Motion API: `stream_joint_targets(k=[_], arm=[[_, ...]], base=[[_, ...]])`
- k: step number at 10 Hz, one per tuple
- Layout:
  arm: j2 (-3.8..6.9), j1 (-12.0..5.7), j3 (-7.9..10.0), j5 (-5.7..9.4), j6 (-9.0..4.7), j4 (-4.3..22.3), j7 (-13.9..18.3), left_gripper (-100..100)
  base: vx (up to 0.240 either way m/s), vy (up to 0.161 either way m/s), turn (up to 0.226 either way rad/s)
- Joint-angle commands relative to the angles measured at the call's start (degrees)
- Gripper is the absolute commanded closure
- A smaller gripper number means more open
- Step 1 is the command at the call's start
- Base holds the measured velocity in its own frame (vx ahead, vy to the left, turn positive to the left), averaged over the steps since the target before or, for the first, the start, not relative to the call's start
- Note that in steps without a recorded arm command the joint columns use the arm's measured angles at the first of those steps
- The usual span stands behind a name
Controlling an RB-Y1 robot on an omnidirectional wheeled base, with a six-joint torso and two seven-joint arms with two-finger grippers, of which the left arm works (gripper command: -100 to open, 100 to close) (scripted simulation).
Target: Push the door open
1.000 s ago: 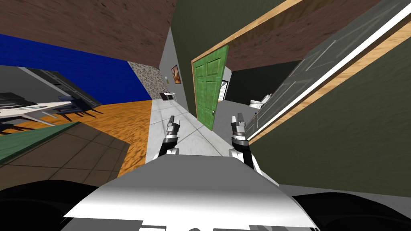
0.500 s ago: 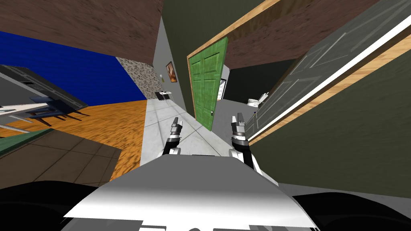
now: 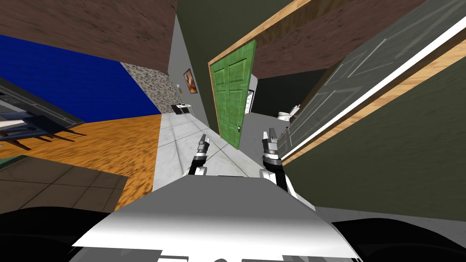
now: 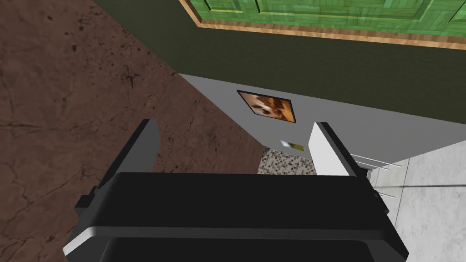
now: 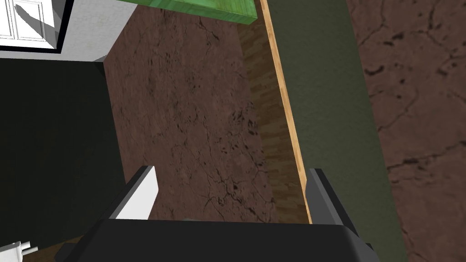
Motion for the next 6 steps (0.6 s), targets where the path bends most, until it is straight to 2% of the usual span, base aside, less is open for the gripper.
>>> stream_joint_targets(k=[1, 6], arm=[[0.4, -0.99, -0.32, 0.13, -0.9, 2.6, 0.0, -100], [1.49, -4.82, -1.18, 0.6, -2.86, 10.9, 0.1, -100]], base=[[0.108, 0.015, -0.078], [0.1, 0.012, -0.09]])
